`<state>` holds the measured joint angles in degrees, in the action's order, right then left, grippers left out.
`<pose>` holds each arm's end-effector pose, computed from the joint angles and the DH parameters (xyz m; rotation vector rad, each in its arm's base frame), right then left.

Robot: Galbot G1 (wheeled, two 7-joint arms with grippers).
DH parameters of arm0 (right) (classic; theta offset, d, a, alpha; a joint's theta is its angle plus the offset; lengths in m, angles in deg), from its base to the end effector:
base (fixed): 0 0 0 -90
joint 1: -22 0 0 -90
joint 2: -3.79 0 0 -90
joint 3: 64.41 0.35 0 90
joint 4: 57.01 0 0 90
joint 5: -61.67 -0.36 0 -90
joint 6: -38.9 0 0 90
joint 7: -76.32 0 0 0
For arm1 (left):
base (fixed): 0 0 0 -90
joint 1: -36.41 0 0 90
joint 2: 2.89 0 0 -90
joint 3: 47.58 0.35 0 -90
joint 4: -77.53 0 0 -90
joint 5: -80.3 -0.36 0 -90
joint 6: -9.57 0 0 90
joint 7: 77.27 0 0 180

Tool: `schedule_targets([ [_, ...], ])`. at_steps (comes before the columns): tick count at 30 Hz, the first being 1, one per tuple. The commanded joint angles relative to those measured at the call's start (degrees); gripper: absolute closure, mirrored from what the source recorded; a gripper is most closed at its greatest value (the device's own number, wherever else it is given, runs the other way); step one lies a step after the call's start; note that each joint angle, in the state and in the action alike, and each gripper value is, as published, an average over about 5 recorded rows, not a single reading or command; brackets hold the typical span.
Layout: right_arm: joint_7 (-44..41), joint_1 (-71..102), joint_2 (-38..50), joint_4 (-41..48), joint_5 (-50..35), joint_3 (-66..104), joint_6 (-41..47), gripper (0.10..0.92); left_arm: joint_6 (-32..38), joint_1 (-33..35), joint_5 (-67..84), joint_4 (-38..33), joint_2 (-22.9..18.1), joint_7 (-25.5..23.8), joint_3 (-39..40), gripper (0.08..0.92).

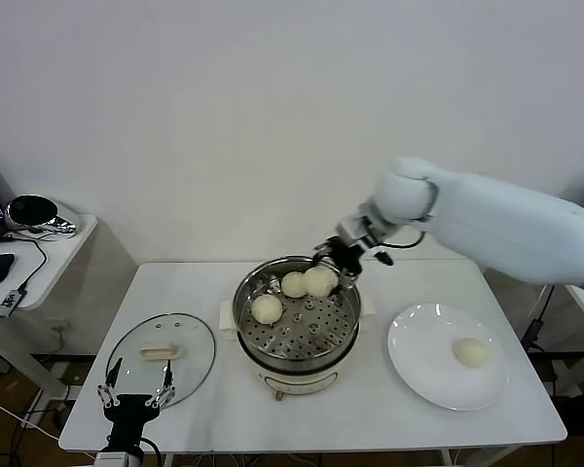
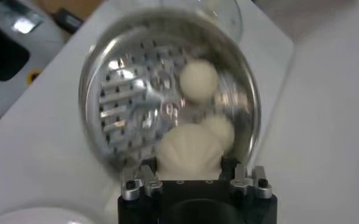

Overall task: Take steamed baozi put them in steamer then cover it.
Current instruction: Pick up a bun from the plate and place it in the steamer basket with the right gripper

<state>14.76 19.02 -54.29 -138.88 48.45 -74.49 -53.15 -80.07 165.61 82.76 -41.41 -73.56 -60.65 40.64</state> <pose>0.5283 0.0858 -0.0350 1.9435 -1.1321 1.8717 0.1412 0.0674 -0.3251 0.1911 -2.9767 -0.4138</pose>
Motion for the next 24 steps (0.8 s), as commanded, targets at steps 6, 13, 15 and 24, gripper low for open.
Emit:
schedule_targets([
  [6,0.6,1.0,-11.4,2.8,12.8,-6.5,-15.0,0.376,0.4,0.0,0.6,0.6,-0.2,0.2,-0.5,0.177],
  [13,0.7,2.9,-11.0,1.0,16.0,-6.9,-16.7,0.372,0.4,-0.2,0.6,0.7,-0.4,0.4,-0.7,0.177],
  [15,0.7,2.9,-10.8,0.4,16.1,-6.9,-16.8,0.372,0.5,-0.2,0.6,0.8,-0.5,0.4,-0.7,0.177],
  [24,0.5,3.6,-10.4,0.0,16.7,-7.0,-17.4,0.372,0.7,-0.3,0.6,0.8,-0.7,0.4,-0.8,0.177],
])
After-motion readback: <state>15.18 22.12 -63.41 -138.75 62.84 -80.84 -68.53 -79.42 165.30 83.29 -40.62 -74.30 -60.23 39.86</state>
